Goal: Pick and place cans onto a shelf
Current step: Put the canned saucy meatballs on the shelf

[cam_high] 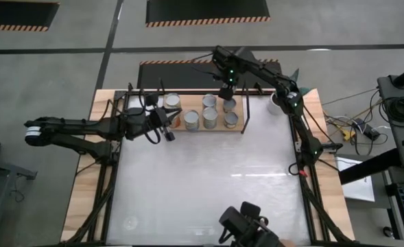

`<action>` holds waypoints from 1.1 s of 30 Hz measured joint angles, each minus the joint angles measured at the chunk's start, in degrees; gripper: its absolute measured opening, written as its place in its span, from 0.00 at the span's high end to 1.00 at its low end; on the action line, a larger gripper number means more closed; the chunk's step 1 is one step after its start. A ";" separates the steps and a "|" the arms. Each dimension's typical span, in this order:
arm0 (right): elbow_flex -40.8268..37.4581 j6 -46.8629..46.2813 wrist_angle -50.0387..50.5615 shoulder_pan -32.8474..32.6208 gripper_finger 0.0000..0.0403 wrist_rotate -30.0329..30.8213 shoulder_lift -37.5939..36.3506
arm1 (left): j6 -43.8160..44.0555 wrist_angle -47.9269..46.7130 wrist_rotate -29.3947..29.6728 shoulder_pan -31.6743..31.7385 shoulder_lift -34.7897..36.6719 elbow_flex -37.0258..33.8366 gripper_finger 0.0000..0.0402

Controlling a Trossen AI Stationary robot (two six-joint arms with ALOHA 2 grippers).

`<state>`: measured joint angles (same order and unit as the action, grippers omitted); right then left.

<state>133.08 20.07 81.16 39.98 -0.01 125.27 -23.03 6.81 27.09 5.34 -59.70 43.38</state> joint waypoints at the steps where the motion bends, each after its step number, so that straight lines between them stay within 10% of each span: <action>1: 0.00 -0.13 0.26 -0.27 0.27 0.00 0.00 | 0.00 -0.04 0.00 0.00 0.00 0.00 1.00; 33: -6.75 -2.49 -1.24 -1.37 0.19 0.13 0.00 | 0.59 0.02 -0.04 0.00 0.07 0.00 1.00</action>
<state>126.32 17.58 79.92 38.61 0.12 125.27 -22.44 6.83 27.05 5.34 -59.64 43.38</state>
